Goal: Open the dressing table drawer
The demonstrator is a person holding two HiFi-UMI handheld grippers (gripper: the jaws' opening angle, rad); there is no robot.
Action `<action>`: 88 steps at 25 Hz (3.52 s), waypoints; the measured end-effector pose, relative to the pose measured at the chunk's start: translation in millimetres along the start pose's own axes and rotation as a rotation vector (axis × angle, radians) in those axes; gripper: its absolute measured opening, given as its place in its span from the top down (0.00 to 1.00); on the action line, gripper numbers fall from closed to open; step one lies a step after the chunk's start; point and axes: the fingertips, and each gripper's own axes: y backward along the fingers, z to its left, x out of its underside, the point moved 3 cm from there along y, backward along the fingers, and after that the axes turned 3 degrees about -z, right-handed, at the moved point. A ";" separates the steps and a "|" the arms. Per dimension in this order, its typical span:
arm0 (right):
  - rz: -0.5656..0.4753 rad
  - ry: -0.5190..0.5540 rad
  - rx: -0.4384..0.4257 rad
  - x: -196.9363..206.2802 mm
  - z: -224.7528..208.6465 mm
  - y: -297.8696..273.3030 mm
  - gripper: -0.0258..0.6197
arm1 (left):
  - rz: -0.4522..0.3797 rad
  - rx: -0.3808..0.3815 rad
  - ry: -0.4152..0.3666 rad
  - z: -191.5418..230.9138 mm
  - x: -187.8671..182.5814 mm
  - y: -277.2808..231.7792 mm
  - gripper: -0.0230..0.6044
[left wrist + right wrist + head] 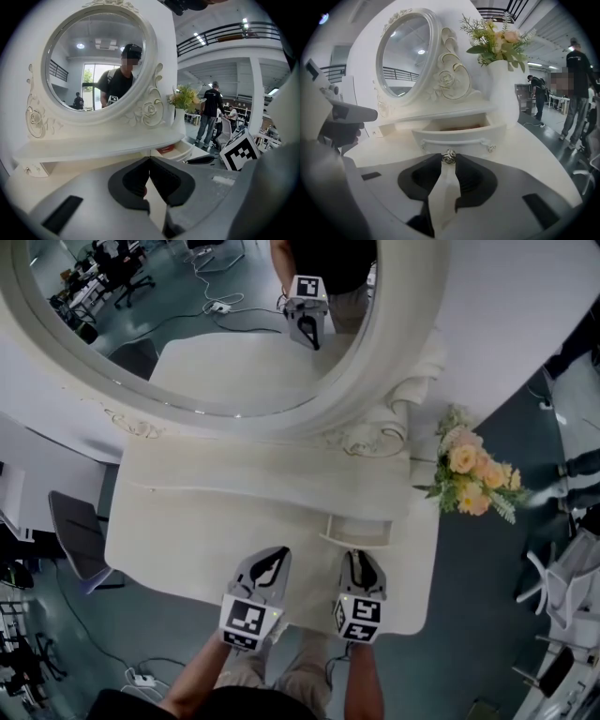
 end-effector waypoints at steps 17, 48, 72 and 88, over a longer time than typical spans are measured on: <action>-0.003 0.000 0.003 8.0 0.6 11.5 0.82 | -0.009 0.002 -0.020 -5.7 -5.2 9.9 0.96; -0.231 0.099 0.096 -117.9 44.3 113.0 0.81 | -0.226 0.079 -0.092 -14.7 -103.1 83.6 0.96; -0.425 0.168 0.189 -162.8 132.3 229.8 0.95 | -0.342 0.167 -0.146 -5.5 -121.0 182.1 0.96; -0.446 0.173 0.220 -163.6 144.7 245.4 0.96 | -0.365 0.191 -0.155 -1.5 -122.7 195.2 0.96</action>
